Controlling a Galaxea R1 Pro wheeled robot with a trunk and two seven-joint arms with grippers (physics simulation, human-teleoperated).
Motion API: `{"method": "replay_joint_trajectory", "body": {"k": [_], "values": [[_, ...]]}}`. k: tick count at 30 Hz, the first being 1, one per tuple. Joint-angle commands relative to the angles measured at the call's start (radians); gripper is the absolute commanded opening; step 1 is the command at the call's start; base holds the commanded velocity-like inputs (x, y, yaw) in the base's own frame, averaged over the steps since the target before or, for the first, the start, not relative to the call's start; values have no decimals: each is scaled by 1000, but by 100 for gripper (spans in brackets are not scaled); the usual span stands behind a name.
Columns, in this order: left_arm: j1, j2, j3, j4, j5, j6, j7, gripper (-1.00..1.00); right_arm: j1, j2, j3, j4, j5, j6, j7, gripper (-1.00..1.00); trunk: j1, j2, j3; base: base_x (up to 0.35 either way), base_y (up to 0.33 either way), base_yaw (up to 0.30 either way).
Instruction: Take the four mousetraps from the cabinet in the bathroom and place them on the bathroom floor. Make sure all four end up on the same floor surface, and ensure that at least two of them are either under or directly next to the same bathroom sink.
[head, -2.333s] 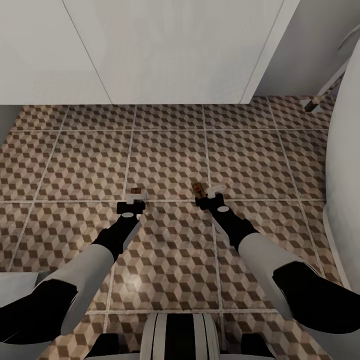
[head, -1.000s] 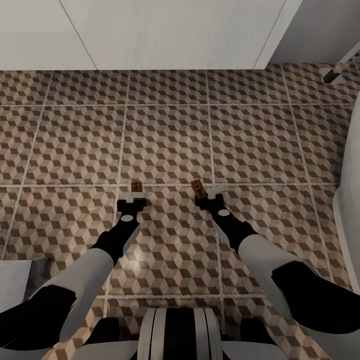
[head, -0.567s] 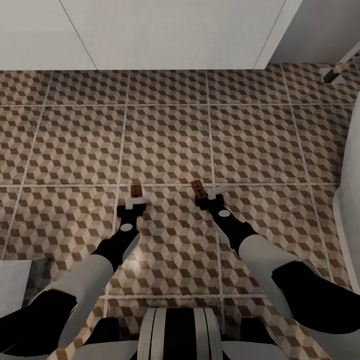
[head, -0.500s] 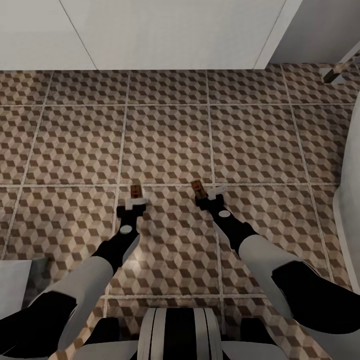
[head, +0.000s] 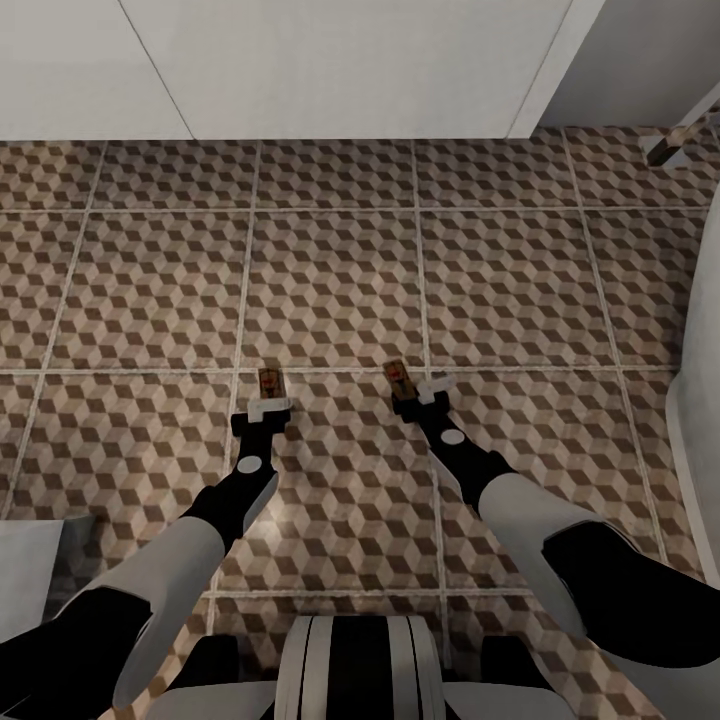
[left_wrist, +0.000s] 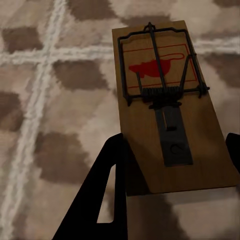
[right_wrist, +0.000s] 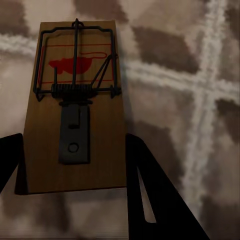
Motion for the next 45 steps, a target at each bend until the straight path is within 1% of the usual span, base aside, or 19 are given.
{"method": "replay_joint_trajectory", "body": {"k": [1,6,12,24,28,45], "values": [[0,1,-8,1,6,-3,8,-100,-1,0,9,7,-8,-10,-6,-100,0,0,0,0,0,0],[1,0,-8,1,6,-4,7,-100,-1,0,9,21,-8,-42,-6,-100,0,0,0,0,0,0],[2,0,-8,0,6,-4,7,-100,-1,2,9,23,-10,-54,-5,-100,0,0,0,0,0,0],[2,-1,-8,0,6,-3,12,-100,-1,5,9,23,-13,-56,-5,-100,0,0,-1,0,0,0],[2,-1,-8,0,5,-3,12,-100,-1,5,9,23,-13,-56,-5,-100,0,0,-6,0,0,0],[2,-2,-8,0,5,-3,13,-100,-1,6,9,23,-13,-56,-5,-100,1,-1,-6,0,0,0]]}}
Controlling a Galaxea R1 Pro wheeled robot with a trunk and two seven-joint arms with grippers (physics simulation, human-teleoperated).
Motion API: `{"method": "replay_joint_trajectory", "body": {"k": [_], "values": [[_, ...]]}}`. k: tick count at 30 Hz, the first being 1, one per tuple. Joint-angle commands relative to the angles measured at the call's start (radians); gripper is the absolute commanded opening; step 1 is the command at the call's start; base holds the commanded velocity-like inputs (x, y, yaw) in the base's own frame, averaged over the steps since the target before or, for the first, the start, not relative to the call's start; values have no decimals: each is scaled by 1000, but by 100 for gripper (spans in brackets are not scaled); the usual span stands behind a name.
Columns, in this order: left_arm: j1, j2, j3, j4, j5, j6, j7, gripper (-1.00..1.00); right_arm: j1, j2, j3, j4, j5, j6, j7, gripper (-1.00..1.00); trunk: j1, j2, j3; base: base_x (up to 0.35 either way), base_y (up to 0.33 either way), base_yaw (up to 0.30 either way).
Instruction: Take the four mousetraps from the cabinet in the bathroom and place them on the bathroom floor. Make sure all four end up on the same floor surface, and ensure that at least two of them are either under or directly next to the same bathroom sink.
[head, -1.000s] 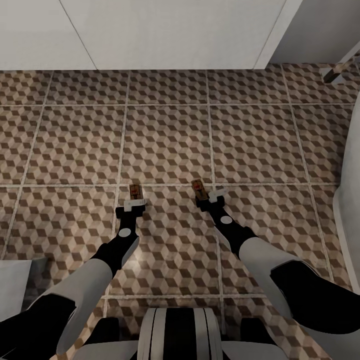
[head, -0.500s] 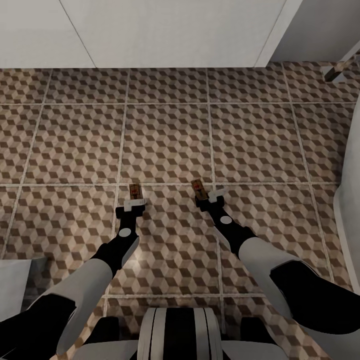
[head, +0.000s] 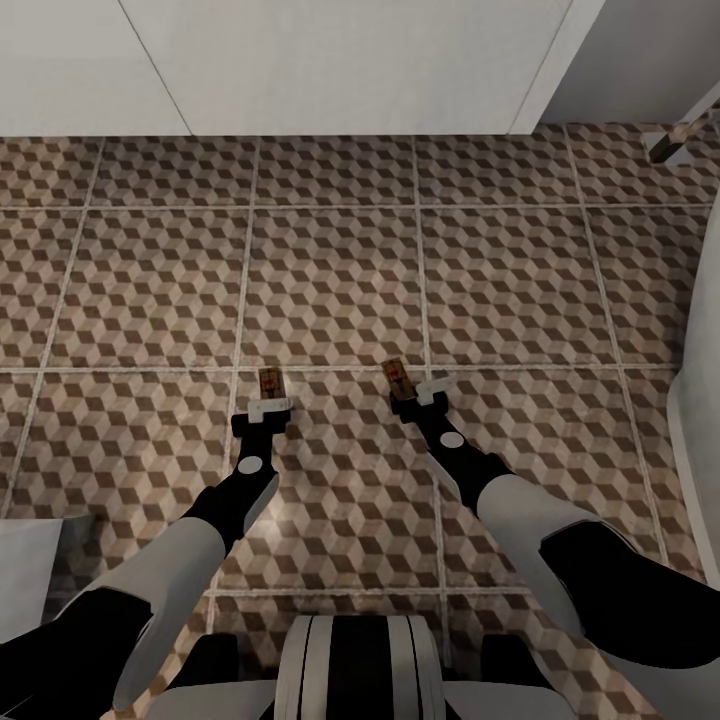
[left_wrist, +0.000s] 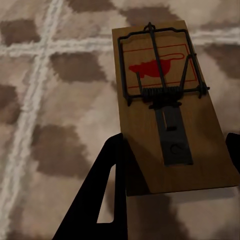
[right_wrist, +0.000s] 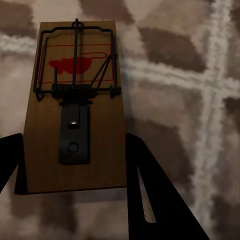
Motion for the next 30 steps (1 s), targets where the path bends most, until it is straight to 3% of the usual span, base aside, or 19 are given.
{"method": "replay_joint_trajectory", "body": {"k": [1,15,19,24,30], "values": [[-1,1,-9,1,6,-3,9,-100,-1,0,9,1,-9,-3,-7,-100,0,0,0,0,0,0],[11,0,-9,-15,4,-6,25,-100,-1,5,10,-3,-5,-25,-7,-100,1,-1,0,0,0,0],[13,-2,-5,-85,6,9,25,-100,-1,7,10,-8,-4,-28,-7,-100,1,-1,0,0,0,0],[13,-5,-1,-154,7,124,20,-100,-1,8,8,-18,-3,1,-9,-100,1,-1,0,0,0,0],[12,-6,-1,-286,7,274,17,-100,-2,10,7,-91,-1,99,-12,-100,1,-1,0,0,0,0]]}}
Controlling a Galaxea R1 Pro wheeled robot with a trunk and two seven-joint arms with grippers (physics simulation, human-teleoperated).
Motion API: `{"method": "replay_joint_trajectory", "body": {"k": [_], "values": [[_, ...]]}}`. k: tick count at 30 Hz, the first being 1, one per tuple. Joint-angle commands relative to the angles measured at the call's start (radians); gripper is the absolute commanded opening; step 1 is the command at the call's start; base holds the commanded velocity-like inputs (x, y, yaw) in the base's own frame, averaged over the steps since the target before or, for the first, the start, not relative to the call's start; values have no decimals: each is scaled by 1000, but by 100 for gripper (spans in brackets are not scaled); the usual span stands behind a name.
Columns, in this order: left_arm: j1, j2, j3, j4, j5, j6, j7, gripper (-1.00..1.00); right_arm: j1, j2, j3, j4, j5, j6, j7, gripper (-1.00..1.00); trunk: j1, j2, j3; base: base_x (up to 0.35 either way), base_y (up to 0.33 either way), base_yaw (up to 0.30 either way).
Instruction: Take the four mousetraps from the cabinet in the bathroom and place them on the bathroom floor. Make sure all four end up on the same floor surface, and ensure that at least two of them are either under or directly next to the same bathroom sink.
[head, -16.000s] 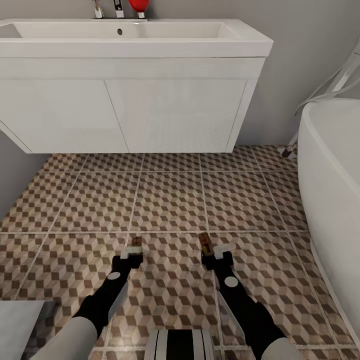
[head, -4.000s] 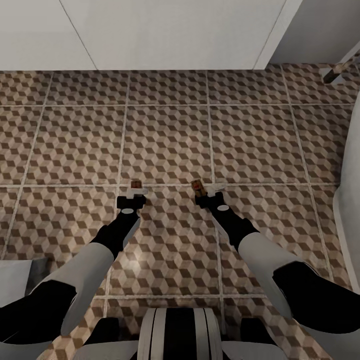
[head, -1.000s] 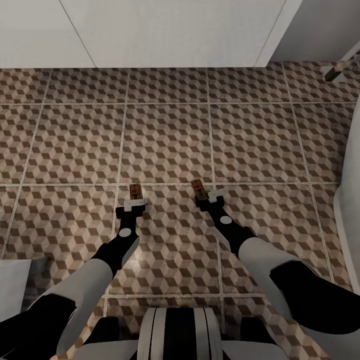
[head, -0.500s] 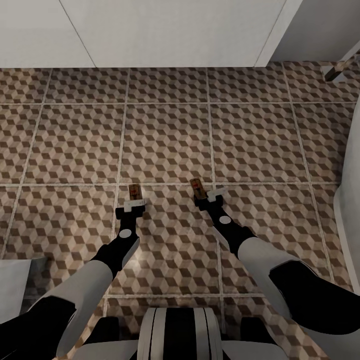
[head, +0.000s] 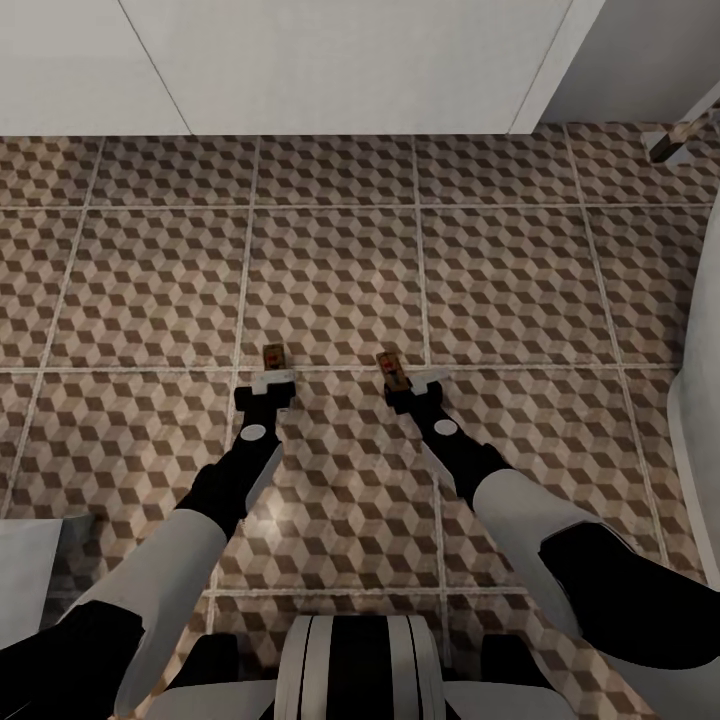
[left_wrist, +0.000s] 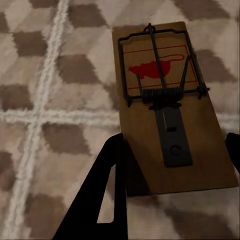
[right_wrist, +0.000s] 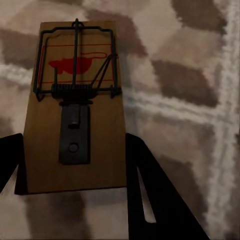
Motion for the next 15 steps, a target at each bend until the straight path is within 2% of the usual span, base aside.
{"method": "replay_joint_trajectory", "body": {"k": [1,4,10,12,15], "values": [[-1,1,-5,-21,7,14,8,-100,-1,0,9,-14,-8,7,-8,-100,0,0,0,0,0,0],[-1,1,-6,-45,7,28,7,-100,-1,1,9,-35,-8,19,-8,-100,0,0,0,0,0,0],[-1,5,-14,-38,6,24,6,-100,0,1,11,-45,-9,20,-7,-100,0,0,0,0,0,0],[-1,6,-15,-19,6,15,6,-100,0,1,11,-45,-9,19,-5,-100,0,0,0,0,0,0],[-1,6,-15,37,6,-36,6,-100,0,-2,12,-45,-10,12,-3,-100,0,0,0,0,0,0]]}}
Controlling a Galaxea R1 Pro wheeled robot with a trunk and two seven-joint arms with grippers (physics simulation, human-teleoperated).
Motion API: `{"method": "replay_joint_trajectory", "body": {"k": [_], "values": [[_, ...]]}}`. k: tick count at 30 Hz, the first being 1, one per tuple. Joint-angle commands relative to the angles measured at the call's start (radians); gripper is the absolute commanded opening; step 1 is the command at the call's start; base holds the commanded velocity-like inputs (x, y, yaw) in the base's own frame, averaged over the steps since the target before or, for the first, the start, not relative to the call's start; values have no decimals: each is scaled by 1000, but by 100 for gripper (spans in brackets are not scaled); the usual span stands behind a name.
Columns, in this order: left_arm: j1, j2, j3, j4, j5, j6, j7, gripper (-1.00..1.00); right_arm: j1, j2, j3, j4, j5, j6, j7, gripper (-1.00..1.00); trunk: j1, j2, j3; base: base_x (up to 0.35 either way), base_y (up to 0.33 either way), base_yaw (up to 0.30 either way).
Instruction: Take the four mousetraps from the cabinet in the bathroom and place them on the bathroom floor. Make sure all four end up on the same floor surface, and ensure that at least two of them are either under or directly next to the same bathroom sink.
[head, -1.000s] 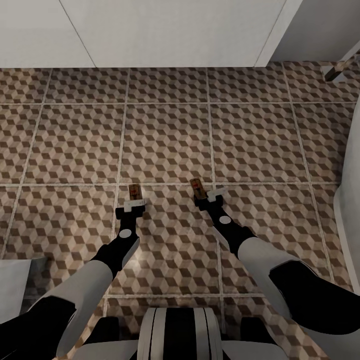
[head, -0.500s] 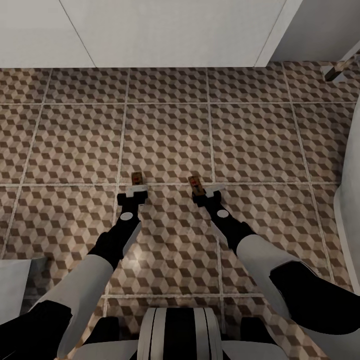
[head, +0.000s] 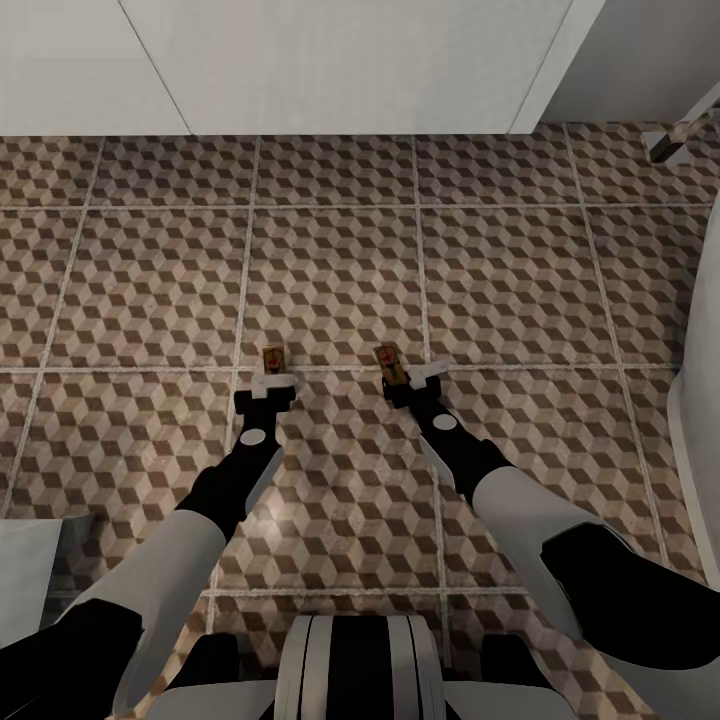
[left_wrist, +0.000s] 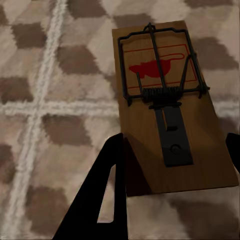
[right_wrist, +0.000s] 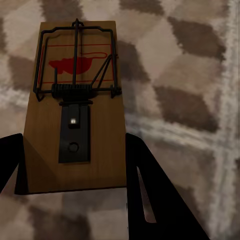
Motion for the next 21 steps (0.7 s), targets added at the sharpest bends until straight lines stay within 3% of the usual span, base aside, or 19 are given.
{"method": "replay_joint_trajectory", "body": {"k": [1,5,10,21], "values": [[-1,0,-5,17,6,-19,8,-100,-1,-1,9,1,-8,-5,-8,-100,0,0,0,0,0,0],[-1,-3,-8,133,6,-120,6,-100,-1,-5,8,3,-10,-20,-6,-100,0,0,0,0,0,0],[-1,-7,-11,217,6,-188,5,-100,-1,-7,9,12,-13,-35,-5,-100,0,0,0,0,0,0],[-1,-9,-11,252,6,-248,-13,-100,-1,-8,9,23,-14,-55,-1,-100,0,0,0,0,0,0]]}}
